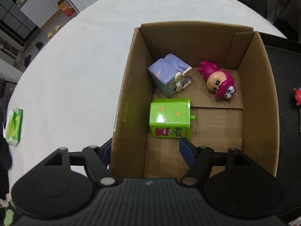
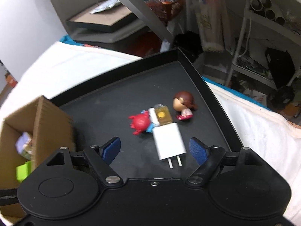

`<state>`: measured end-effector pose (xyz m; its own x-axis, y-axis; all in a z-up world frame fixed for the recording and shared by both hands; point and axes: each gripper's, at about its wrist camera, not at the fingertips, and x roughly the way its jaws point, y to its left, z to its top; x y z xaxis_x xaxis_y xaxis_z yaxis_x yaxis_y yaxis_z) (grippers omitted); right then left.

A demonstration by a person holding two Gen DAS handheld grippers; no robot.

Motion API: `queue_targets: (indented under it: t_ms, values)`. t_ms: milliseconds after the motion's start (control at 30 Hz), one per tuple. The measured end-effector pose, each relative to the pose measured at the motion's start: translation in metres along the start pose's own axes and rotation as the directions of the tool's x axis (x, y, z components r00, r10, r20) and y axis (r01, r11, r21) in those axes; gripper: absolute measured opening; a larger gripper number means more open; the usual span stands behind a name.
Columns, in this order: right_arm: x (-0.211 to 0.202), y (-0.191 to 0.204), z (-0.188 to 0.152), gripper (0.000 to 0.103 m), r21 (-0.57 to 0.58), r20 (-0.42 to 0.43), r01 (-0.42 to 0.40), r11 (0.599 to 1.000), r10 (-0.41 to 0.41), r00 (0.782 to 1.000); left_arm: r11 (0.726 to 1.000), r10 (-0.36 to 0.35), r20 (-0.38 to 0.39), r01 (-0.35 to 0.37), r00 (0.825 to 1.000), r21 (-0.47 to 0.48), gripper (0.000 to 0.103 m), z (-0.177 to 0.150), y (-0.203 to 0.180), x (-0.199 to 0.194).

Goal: Organize rigid objects
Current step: 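Move the right gripper to the white plug charger and grasp it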

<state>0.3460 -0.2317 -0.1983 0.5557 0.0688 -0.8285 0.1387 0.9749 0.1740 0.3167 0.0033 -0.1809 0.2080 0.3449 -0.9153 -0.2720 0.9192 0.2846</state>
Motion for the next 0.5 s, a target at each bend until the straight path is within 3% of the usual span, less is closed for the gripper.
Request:
queue_targets:
  t_ms: [267,400,467,500]
  values:
    - [0.027,0.0,-0.004,0.079,-0.036,-0.063,0.019,0.999,-0.021,0.998,1.0,0.018,-0.03,-0.018,0.999,-0.011,0.074,0.008,-0.007,0.002]
    - [0.036,0.0,-0.007,0.071,-0.062,-0.078,0.036,0.997,-0.041,0.996,1.0,0.02,-0.033,-0.021,0.999,-0.009,0.074,0.009,-0.01,0.002]
    - [0.036,0.002,-0.007,0.058,-0.094,-0.057,0.055,0.994,-0.061,0.997,1.0,0.021,-0.031,-0.021,0.999,-0.009,0.074,0.009,-0.01,0.002]
    - [0.035,0.002,-0.008,0.04,-0.108,-0.045,0.073,0.991,-0.078,0.996,1.0,0.021,-0.029,-0.021,0.999,-0.008,0.074,0.008,-0.011,0.003]
